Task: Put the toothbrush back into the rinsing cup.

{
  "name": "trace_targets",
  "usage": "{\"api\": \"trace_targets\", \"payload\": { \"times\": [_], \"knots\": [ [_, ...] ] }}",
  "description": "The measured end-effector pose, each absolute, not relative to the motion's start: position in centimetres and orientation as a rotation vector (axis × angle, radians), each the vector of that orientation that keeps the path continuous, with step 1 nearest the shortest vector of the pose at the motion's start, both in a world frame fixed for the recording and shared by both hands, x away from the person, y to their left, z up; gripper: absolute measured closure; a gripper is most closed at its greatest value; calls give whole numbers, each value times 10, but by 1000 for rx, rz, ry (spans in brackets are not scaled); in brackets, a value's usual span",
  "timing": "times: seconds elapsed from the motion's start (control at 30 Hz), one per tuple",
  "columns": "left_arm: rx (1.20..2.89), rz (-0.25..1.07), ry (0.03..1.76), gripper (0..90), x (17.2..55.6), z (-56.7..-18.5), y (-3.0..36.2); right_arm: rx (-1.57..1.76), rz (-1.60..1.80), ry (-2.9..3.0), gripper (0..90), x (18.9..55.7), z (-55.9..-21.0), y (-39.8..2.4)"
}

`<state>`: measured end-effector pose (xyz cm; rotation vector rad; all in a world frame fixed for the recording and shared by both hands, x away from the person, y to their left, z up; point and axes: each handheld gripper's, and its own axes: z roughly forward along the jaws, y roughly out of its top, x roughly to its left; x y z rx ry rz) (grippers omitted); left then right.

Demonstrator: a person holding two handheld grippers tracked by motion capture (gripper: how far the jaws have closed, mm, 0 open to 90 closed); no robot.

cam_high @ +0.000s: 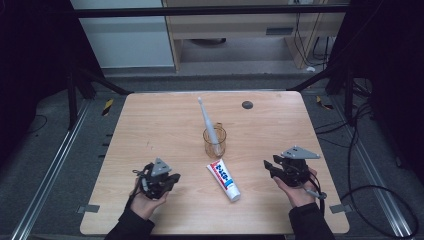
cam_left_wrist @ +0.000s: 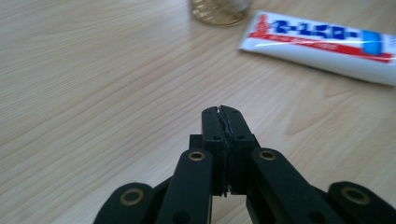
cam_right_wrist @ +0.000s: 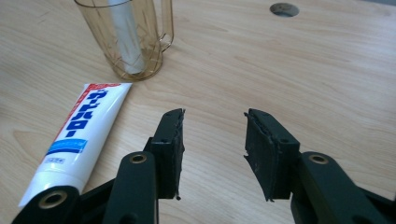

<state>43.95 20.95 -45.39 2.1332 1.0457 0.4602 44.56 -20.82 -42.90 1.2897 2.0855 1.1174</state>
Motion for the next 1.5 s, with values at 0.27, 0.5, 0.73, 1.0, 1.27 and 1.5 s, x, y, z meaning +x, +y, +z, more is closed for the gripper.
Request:
{"api": "trace_targets", "payload": {
  "times": [0.27, 0.5, 0.73, 1.0, 1.27, 1.5],
  "knots": [
    [2089, 556, 1179, 861, 444, -454, 256, 1283, 1084, 2149, 564, 450, -428, -184],
    [2074, 567, 1259, 817, 447, -461, 276, 1261, 1037, 2194, 550, 454, -427, -162],
    [2030, 614, 1323, 725, 450, -461, 287, 1237, 1026, 2234, 535, 455, -426, -147],
    [2022, 645, 1351, 628, 453, -464, 289, 1230, 1021, 2266, 494, 458, -426, -128],
    [2010, 658, 1370, 578, 455, -466, 293, 1231, 1005, 2299, 462, 461, -428, -115],
    [2016, 670, 1367, 565, 456, -467, 292, 1225, 977, 2333, 451, 462, -432, -105]
  ]
}}
